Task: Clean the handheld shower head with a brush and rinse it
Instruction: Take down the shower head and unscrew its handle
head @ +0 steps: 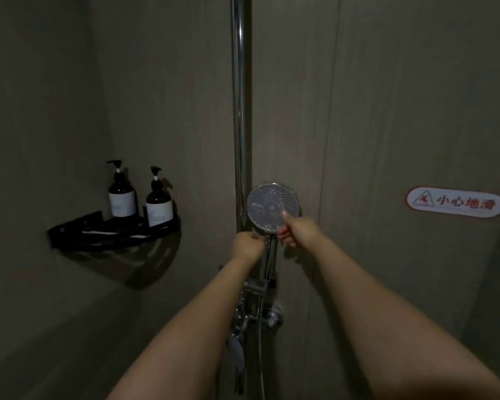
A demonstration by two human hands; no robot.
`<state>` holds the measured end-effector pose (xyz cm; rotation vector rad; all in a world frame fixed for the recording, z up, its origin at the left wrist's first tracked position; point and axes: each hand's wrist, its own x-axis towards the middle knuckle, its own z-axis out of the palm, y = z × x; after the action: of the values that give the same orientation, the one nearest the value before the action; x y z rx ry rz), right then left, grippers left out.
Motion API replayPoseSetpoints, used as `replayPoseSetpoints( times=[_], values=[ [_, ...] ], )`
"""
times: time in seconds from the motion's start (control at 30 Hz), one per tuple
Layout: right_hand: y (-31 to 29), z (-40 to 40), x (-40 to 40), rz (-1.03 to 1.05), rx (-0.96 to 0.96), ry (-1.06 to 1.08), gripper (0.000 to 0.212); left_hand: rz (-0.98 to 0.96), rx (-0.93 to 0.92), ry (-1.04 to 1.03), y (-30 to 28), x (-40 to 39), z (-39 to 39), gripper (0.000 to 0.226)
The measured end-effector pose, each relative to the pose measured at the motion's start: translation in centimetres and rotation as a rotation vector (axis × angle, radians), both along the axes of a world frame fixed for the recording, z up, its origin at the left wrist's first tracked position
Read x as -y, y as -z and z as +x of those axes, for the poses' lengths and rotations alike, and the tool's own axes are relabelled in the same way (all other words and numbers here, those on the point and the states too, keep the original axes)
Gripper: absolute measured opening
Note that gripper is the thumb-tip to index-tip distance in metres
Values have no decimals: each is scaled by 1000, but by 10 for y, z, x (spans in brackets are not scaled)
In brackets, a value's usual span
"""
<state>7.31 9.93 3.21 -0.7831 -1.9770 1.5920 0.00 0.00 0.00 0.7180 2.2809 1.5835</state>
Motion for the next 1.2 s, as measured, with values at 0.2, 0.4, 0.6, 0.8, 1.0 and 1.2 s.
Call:
replayPoseSetpoints(
  times=[0.2,0.4,0.6,0.8,1.0,1.2],
  values=[
    [52,-12,-14,-81,73,38,41,-28,49,-22,25,-21,0,30],
    [79,-17,-23,113,265,-5,36,-54,32,-14,41,-29,-6,24],
    [84,-20,-25,214,284,-74,38,-106,6,-9,37,-33,-7,31],
    [81,-18,-29,104,179,-106,28,-29,36,-4,23,-35,-2,31],
    [62,-10,-23,1,-35,-109,33,148,-24,79,-47,-40,18,35],
    [19,16,-12,-86,-170,-139,27,291,2,106,-95,-34,39,32]
  ],
)
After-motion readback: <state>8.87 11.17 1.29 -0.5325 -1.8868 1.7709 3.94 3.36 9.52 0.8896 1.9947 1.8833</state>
